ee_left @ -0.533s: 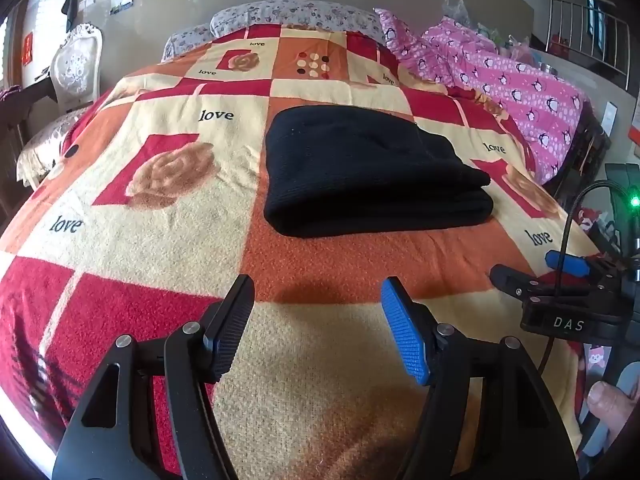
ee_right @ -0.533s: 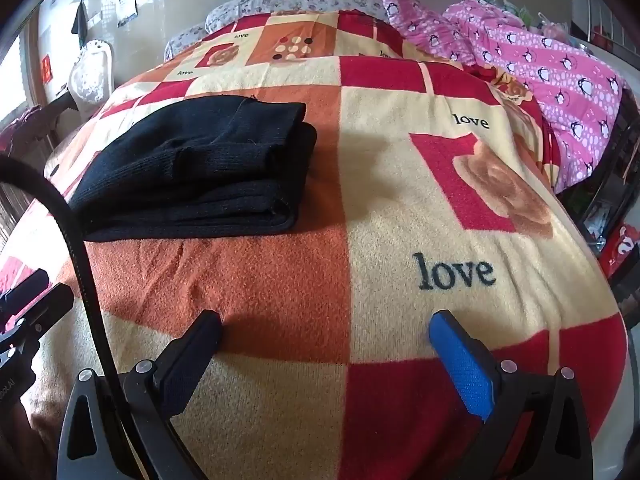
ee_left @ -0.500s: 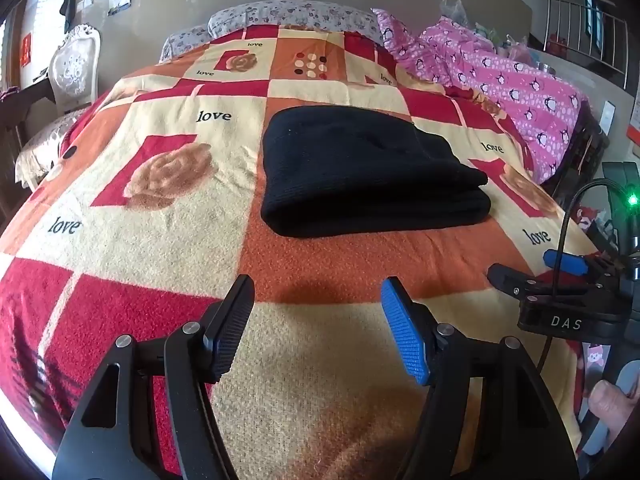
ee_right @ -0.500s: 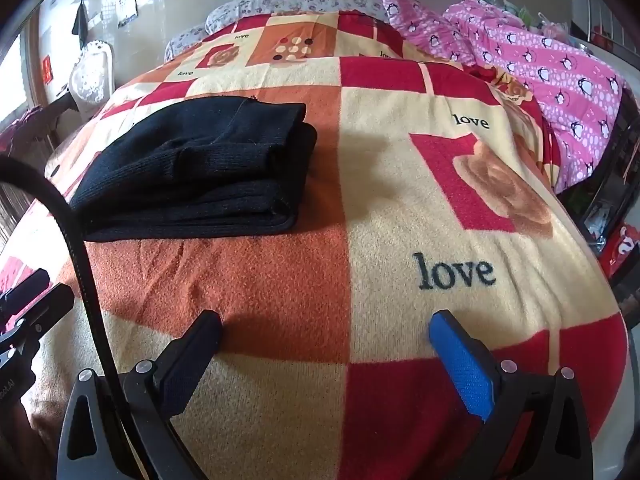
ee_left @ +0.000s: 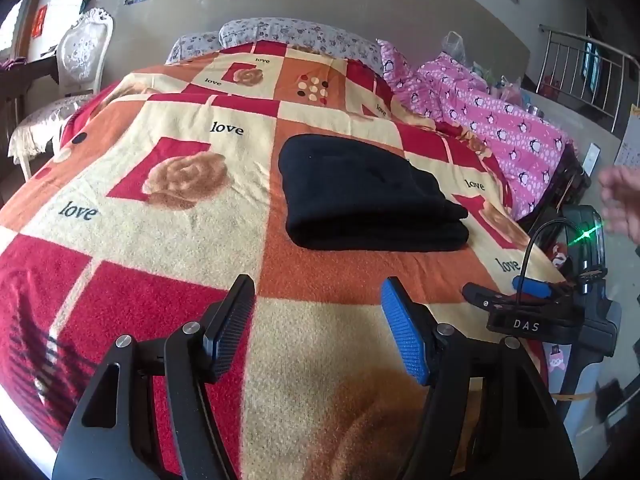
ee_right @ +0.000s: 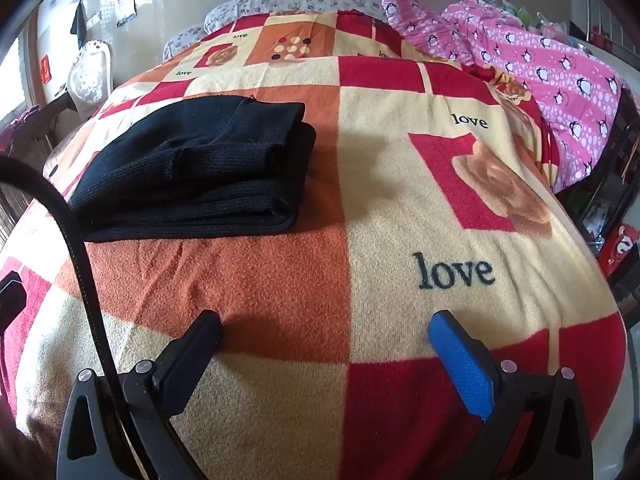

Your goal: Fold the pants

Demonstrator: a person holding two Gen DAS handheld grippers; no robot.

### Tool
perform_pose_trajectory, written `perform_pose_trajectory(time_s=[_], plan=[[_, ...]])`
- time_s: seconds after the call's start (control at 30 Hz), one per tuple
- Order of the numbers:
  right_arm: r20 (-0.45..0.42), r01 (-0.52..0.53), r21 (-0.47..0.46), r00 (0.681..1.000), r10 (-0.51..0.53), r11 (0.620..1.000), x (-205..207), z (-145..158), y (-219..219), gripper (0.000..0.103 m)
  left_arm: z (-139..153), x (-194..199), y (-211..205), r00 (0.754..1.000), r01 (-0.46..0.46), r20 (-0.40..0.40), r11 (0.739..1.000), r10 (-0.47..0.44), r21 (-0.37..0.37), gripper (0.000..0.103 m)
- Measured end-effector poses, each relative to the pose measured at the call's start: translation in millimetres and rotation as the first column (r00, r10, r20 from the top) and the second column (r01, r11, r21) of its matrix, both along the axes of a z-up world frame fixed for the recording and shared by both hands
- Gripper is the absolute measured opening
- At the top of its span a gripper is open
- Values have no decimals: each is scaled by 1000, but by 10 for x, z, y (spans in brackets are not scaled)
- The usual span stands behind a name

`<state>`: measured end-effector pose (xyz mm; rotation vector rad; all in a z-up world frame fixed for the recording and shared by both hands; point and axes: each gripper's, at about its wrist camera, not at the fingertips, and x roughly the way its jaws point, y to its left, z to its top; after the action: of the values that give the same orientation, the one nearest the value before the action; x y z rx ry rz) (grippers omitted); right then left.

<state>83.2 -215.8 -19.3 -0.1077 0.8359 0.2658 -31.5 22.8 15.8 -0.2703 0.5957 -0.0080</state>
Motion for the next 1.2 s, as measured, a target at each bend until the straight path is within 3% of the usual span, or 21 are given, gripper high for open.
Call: perform_pose_trajectory(time_s=[0.07,0.27,0.57,0.77,0.87,1.2], plan=[[1,1,0,1000,-1,1000,0,1,-1,103,-53,32,-36,1000,18,-20,1000,-18,5,66],[1,2,0,1000,-2,1000,-1,0,5,103,-90,53,-199,999,17,-41,993,-12,120,66],[0,2,-1,1000,-2,1000,14,1,15,103,-41,-1,-222,994,107,11,990,-108,91,66],[1,2,-2,1000,-2,1000,5,-1,26,103,-38,-3,-272,994,109,5,988,-110,112,66],[0,4,-3,1000,-4,1000,2,3,17,103,-42,-3,-311,988,154,6,983,-155,101,66],[1,5,-3,1000,-5,1000,2,4,4,103,-27,-8,-305,990,136,9,985,-138,109,66]])
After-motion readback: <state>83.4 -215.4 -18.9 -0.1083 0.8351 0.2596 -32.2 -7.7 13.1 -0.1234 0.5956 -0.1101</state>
